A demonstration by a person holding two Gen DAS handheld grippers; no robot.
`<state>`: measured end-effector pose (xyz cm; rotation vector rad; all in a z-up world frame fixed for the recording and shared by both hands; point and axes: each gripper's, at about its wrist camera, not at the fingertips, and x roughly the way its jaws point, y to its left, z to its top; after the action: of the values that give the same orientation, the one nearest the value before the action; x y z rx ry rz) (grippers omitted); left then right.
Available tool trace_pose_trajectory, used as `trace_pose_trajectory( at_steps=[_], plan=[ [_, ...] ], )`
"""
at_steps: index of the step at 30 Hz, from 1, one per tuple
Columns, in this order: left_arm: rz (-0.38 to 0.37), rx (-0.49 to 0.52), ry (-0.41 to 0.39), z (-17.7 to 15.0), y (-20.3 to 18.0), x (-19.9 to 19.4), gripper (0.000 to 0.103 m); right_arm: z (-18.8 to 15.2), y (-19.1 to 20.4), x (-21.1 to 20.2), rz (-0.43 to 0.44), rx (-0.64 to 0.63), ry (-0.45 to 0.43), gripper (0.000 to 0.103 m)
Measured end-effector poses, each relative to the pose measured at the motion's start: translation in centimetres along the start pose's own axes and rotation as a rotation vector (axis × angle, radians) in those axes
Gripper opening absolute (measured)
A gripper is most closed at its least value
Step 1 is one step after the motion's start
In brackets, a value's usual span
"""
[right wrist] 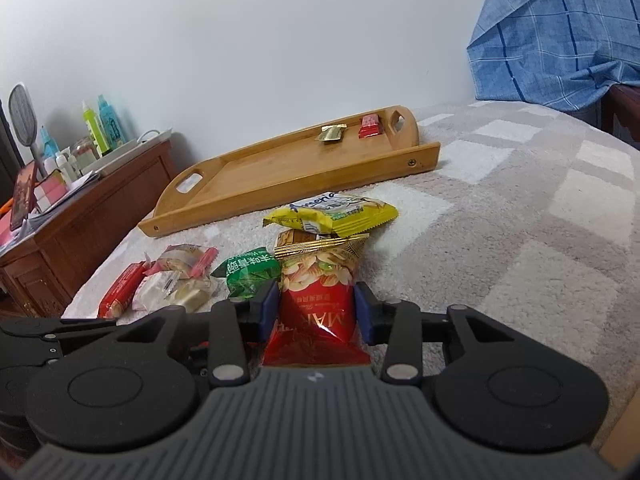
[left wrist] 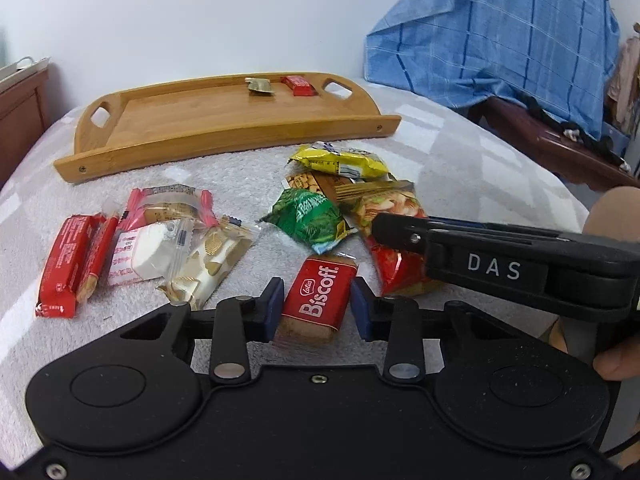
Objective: Organize snacks
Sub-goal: 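Grasp the Biscoff packet with the left tool while the right tool grasps the red nut bag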
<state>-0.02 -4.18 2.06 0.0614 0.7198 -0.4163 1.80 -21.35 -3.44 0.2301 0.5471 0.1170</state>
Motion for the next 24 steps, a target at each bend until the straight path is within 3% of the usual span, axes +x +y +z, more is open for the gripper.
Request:
trace_pose_trajectory(
  at_steps=[6, 10, 13, 16, 18, 20, 24],
  plan=[
    [0.034, 0.007, -0.04, -0.2, -1.0, -0.6, 0.033, 0.0, -1.0, -0.8, -0.029, 0.043, -0.022, 0.044],
    [0.064, -0.022, -0.008, -0.6, -1.5, 0.4, 0.035, 0.1, -1.7, -1.0, -0.051, 0.077, -0.025, 0.044],
    [0.061, -0.008, -0.018, -0.5, -2.0, 0.4, 0.046, 0.0, -2.1, -1.1, -0.06, 0.101, -0.026, 0.045],
    [0.039, -0.035, -0.017, -0.4, -1.7, 0.5, 0.049, 0.0, -2.2, -1.3, -0.071, 0.1, -0.029, 0.046],
    [0.02, -0.081, -0.024, -0.4, -1.0, 0.9, 0.048, -0.1, -2.2, -1.3, -0.08, 0.09, -0.027, 0.047],
    [0.017, -0.136, -0.04, -0.6, -0.4, 1.1, 0.036, -0.2, -2.0, -1.2, -0.091, 0.078, -0.031, 0.047],
    [0.053, -0.105, -0.029, -0.4, -0.9, 1.0, 0.035, -0.3, -1.5, -1.2, -0.109, 0.044, -0.04, 0.045]
  ],
)
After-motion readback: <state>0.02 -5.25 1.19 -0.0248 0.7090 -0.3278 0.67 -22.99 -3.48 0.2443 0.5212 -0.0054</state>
